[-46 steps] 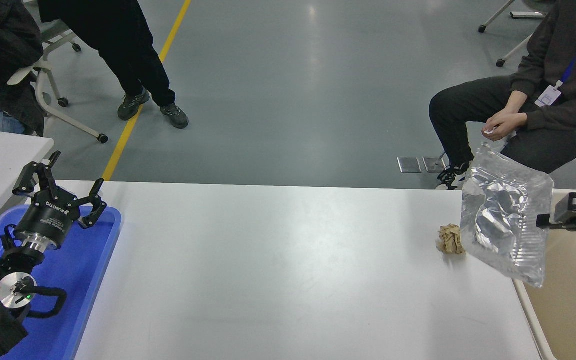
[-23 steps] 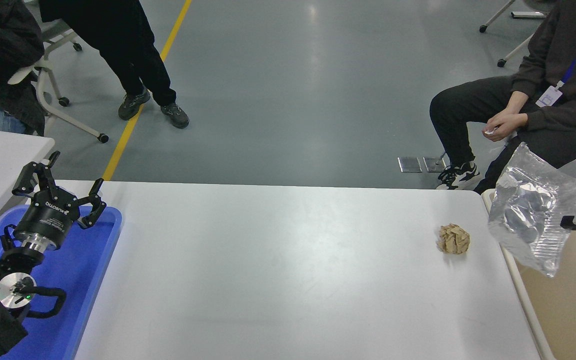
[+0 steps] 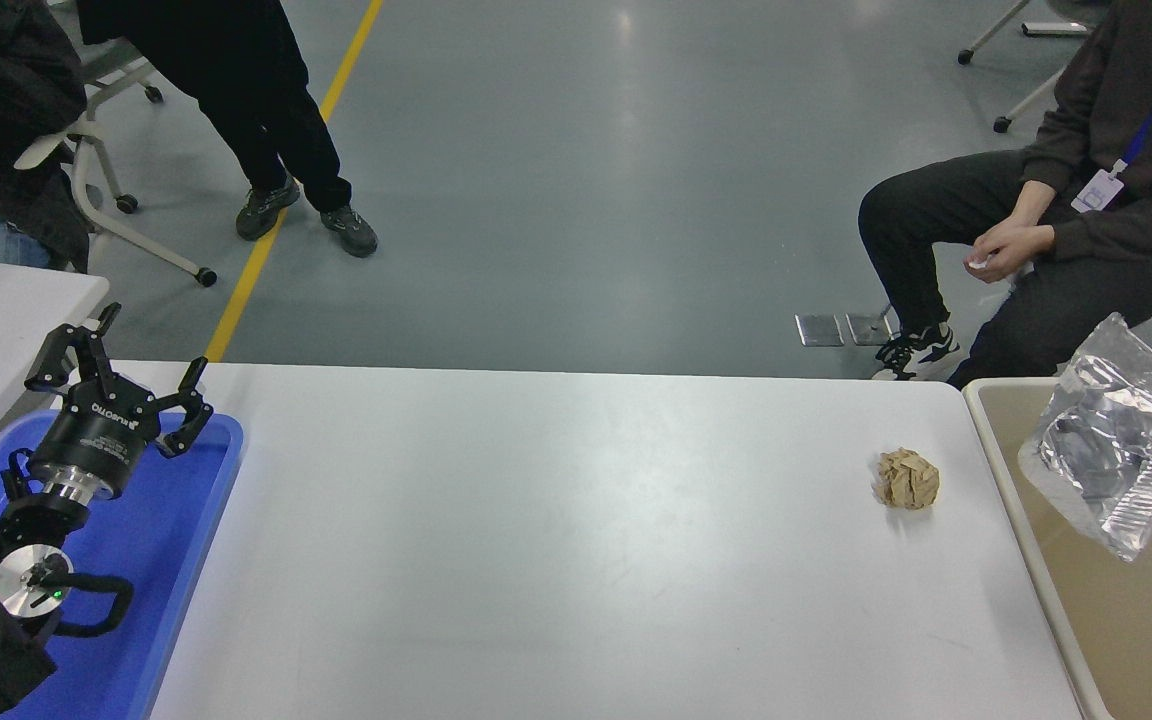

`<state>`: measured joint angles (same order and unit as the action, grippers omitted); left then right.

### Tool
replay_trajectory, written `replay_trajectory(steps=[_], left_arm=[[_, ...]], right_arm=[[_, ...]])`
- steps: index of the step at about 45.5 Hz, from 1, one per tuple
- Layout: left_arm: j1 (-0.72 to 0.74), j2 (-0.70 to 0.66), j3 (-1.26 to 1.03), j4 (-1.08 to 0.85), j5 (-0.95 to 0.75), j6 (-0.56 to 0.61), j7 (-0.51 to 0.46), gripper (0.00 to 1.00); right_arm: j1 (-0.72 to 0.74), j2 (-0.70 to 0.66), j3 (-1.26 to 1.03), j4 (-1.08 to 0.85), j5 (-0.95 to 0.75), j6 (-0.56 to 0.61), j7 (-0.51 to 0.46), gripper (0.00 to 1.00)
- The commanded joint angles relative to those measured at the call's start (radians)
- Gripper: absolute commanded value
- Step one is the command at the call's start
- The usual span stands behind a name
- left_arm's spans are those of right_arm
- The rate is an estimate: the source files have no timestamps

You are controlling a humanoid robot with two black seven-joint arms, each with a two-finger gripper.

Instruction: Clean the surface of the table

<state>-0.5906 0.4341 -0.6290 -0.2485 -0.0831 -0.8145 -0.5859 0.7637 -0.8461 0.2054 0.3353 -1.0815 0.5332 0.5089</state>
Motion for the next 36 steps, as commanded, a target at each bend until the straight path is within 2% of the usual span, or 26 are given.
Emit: replay_trajectory(steps=[1, 17, 26, 36], left_arm=[[0.0, 0.0, 0.0, 0.0, -0.001, 0.0, 0.0, 1.0], [0.0, 0.0, 0.0, 0.0, 0.0, 0.0, 0.0, 1.0], [0.0, 0.0, 0.0, 0.0, 0.0, 0.0, 0.0, 1.0], [0.0, 0.0, 0.0, 0.0, -0.001, 0.0, 0.0, 1.0]], right_arm=[[-0.041, 0.093, -0.106, -0.173, 0.043, -0.067, 0.057, 0.0], [-0.078, 0.225, -0.365, -0.361, 0.259, -0.163, 0.04, 0.0], [-0.11, 0.268, -0.416, -0.429, 0.367, -0.2, -0.047, 0.0], [-0.135, 0.306, -0.412, -0.429, 0.44, -0.301, -0.141, 0.0]])
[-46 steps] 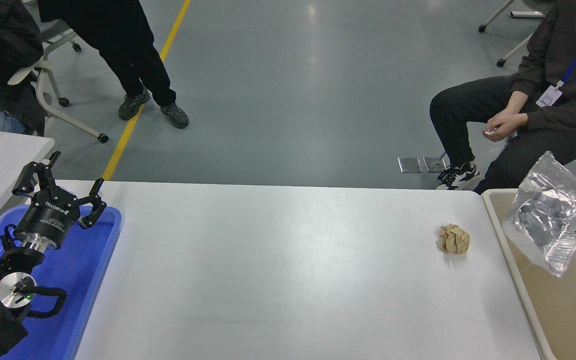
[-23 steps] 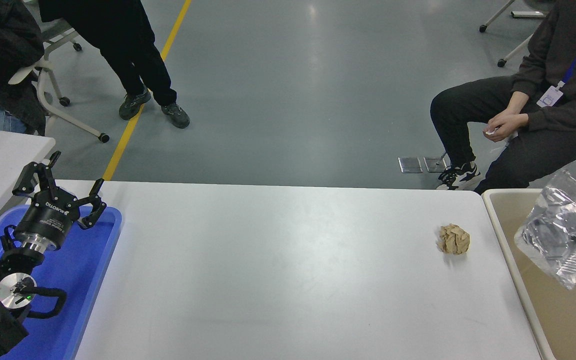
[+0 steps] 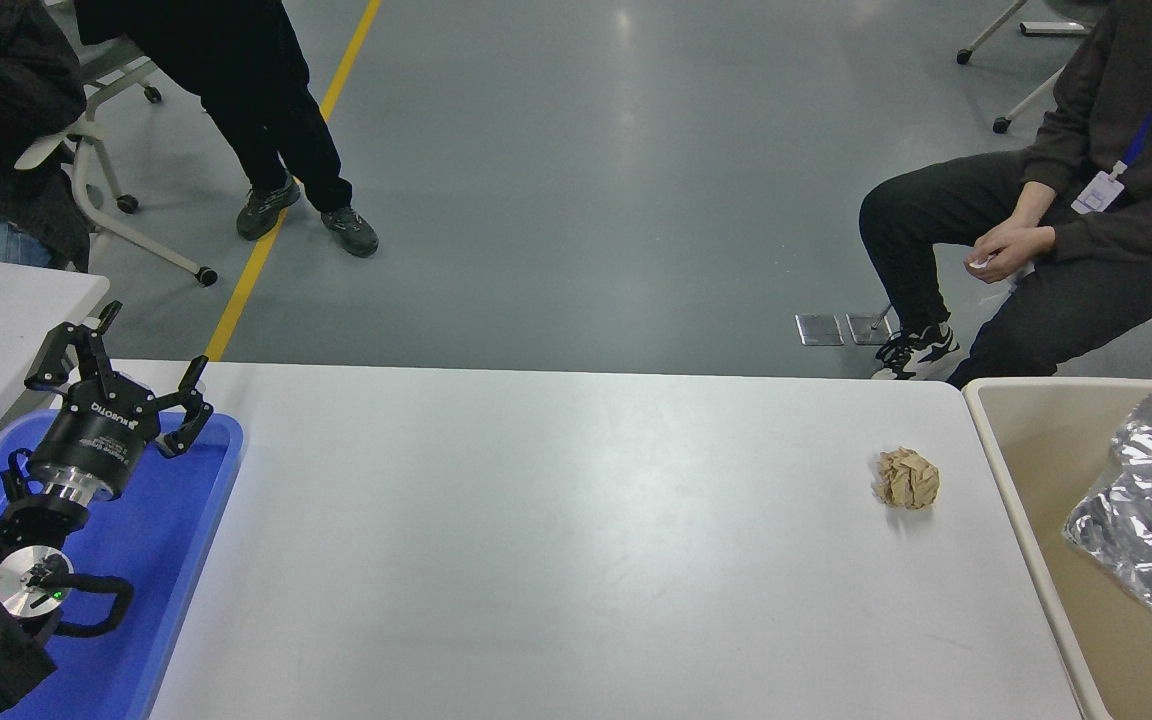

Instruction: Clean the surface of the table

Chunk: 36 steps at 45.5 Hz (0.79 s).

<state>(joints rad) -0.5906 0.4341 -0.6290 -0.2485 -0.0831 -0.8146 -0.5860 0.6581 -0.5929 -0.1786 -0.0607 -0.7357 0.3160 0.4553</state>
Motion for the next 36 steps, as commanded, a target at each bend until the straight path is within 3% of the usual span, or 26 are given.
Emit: replay_trajectory(steps=[1, 21, 36], left_arm=[[0.0, 0.0, 0.0, 0.0, 0.0, 0.0, 0.0, 1.0], [0.0, 0.0, 0.0, 0.0, 0.0, 0.0, 0.0, 1.0], [0.0, 0.0, 0.0, 0.0, -0.001, 0.0, 0.0, 1.0]], right_arm=[[-0.034, 0.056, -0.029, -0.033, 0.099, -0.095, -0.093, 0.0], [-0.037, 0.13, -0.025, -0.031, 0.153, -0.238, -0.222, 0.0], [-0.037, 0.15, -0.025, -0.031, 0.153, -0.244, -0.227, 0.0]])
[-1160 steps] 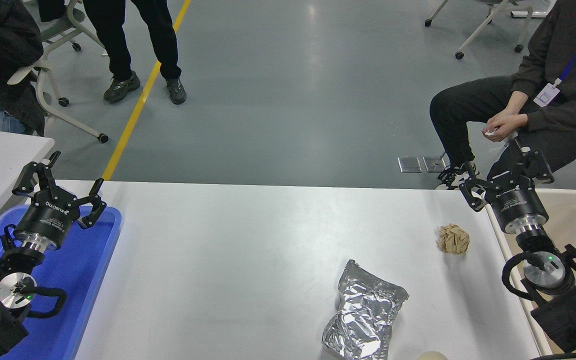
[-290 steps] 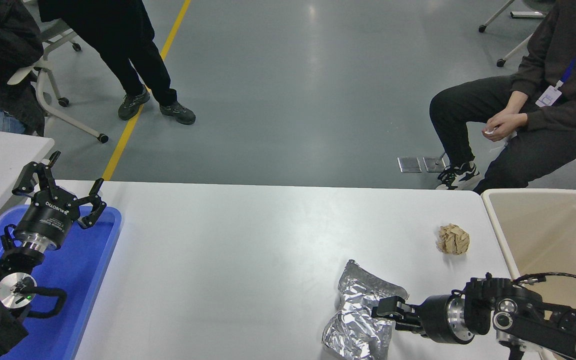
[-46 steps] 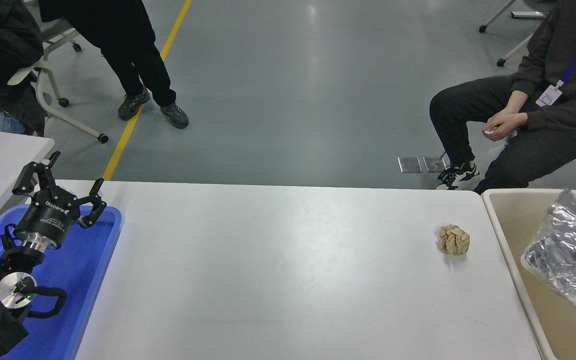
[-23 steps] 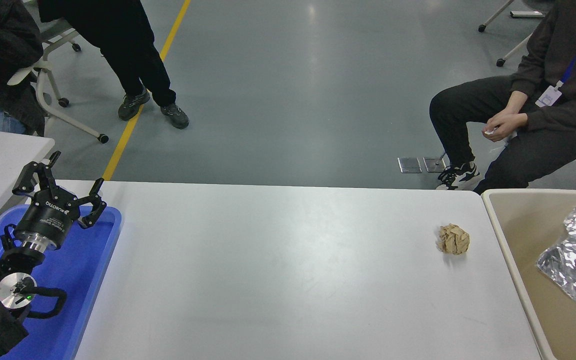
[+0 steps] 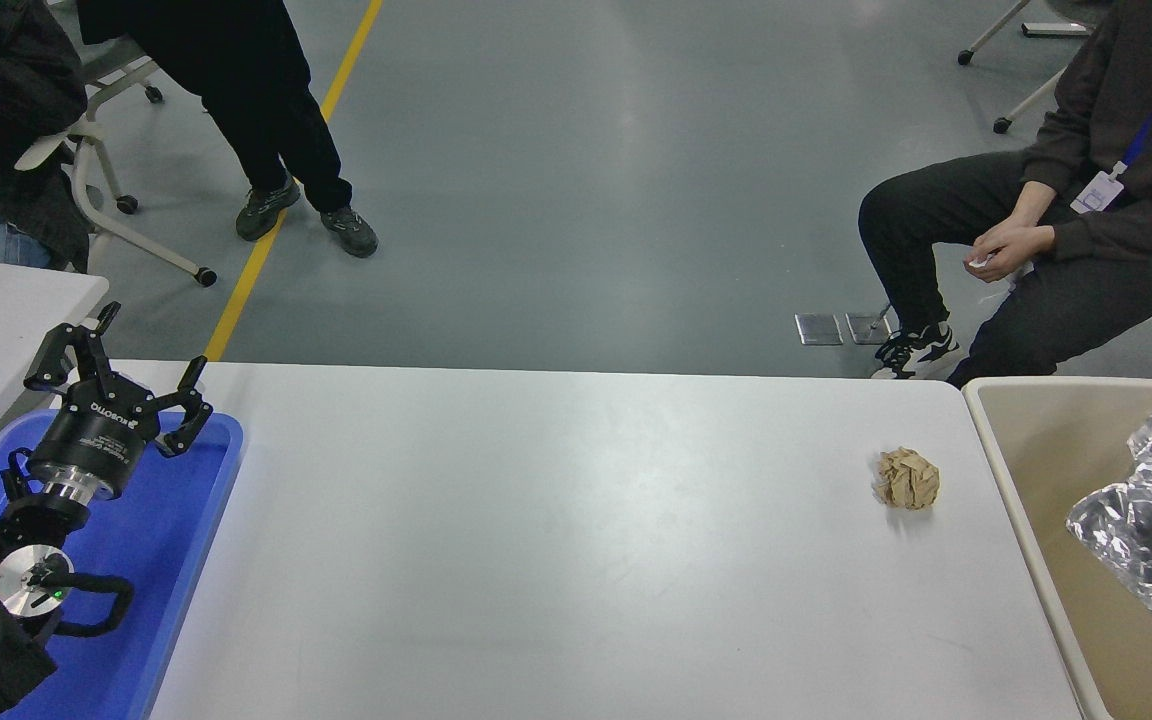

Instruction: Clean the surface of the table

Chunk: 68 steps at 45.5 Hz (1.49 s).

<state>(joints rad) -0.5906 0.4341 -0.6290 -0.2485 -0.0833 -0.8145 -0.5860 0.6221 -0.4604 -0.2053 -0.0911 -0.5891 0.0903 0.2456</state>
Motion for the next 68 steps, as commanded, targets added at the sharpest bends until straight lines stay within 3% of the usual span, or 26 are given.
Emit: replay_trajectory(steps=[1, 27, 28, 30, 31, 33, 34, 68], left_arm=[[0.0, 0.0, 0.0, 0.0, 0.0, 0.0, 0.0, 1.0], [0.0, 0.0, 0.0, 0.0, 0.0, 0.0, 0.0, 1.0], [0.0, 0.0, 0.0, 0.0, 0.001, 0.0, 0.0, 1.0], [0.0, 0.0, 0.0, 0.0, 0.001, 0.0, 0.0, 1.0], [0.0, 0.0, 0.0, 0.0, -0.001, 0.0, 0.0, 1.0], [0.0, 0.0, 0.0, 0.0, 0.001, 0.0, 0.0, 1.0], [0.0, 0.0, 0.0, 0.0, -0.001, 0.0, 0.0, 1.0], [0.0, 0.0, 0.0, 0.0, 0.001, 0.0, 0.0, 1.0]], right_arm=[[-0.001, 0.017, 0.001, -0.001, 0.006, -0.02, -0.017, 0.0], [-0.002, 0.017, 0.004, -0.004, 0.006, -0.023, -0.019, 0.0], [-0.002, 0.016, 0.004, -0.006, 0.006, -0.023, -0.023, 0.07], [-0.001, 0.016, 0.001, -0.006, 0.006, -0.023, -0.038, 0.35], [-0.001, 0.014, -0.003, -0.004, 0.006, -0.021, -0.045, 0.49], [-0.002, 0.014, -0.006, -0.006, 0.006, -0.021, -0.049, 0.89], [-0.002, 0.013, -0.006, -0.004, 0.006, -0.021, -0.049, 1.0], [-0.008, -0.017, 0.006, -0.004, 0.081, -0.018, -0.049, 1.0]])
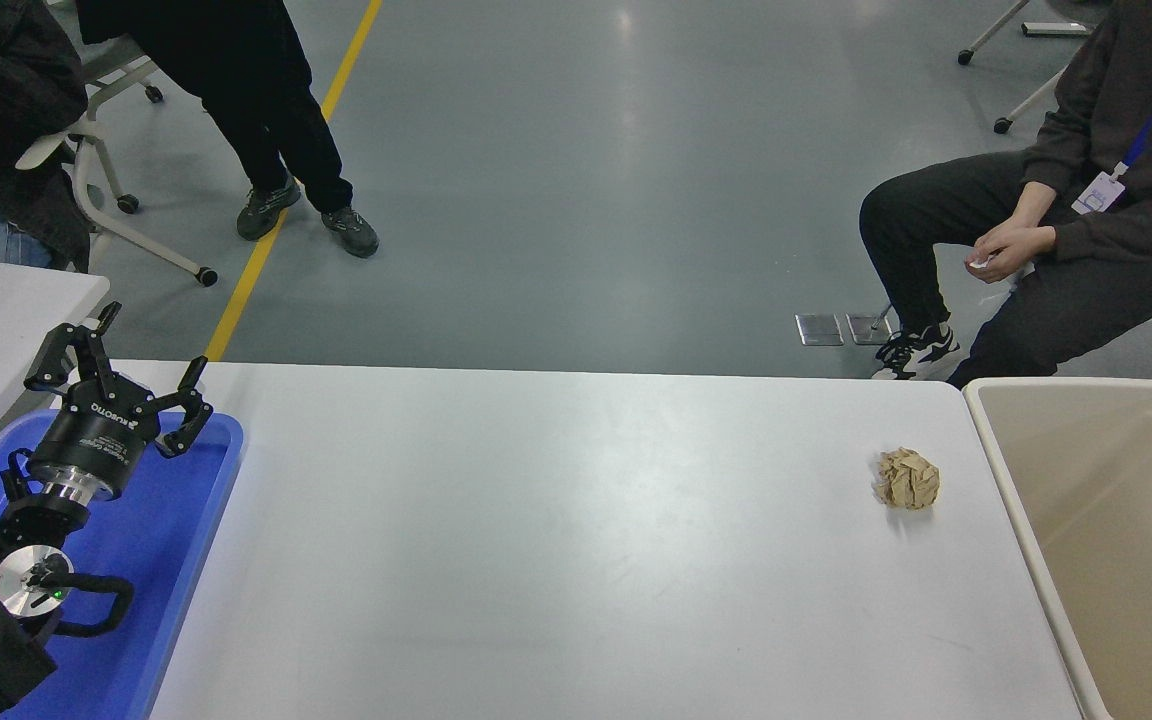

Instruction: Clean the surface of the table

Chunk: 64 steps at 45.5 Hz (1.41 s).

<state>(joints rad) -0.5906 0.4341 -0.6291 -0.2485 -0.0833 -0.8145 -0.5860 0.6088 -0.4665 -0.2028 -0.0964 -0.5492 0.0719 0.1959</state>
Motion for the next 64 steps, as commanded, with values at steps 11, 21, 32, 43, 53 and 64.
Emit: replay_trajectory(steps=[11, 21, 32, 43, 53, 64], left_arm=[[0.0, 0.0, 0.0, 0.0, -0.001, 0.0, 0.0, 1.0], [0.0, 0.0, 0.0, 0.0, -0.001, 0.0, 0.0, 1.0], [0.0, 0.0, 0.0, 0.0, -0.001, 0.0, 0.0, 1.0], [0.0, 0.0, 0.0, 0.0, -0.001, 0.0, 0.0, 1.0], [0.0, 0.0, 0.0, 0.0, 0.0, 0.0, 0.0, 1.0], [0.0, 0.0, 0.0, 0.0, 0.0, 0.0, 0.0, 1.0]], right_arm=[[0.04, -0.029, 0.013, 0.001, 0.057, 0.002, -0.001, 1.0], [0.061, -0.06, 0.084, 0.052, 0.176, 0.002, 0.0, 1.0], [-0.003, -0.188, 0.727, 0.342, 0.179, 0.011, 0.005, 1.0], [-0.07, -0.218, 1.091, 0.488, 0.236, 0.215, 0.0, 1.0], [-0.075, -0.195, 1.042, 0.506, 0.589, 0.376, -0.001, 1.0], [-0.055, -0.1, 1.05, 0.511, 0.609, 0.39, 0.007, 1.0]])
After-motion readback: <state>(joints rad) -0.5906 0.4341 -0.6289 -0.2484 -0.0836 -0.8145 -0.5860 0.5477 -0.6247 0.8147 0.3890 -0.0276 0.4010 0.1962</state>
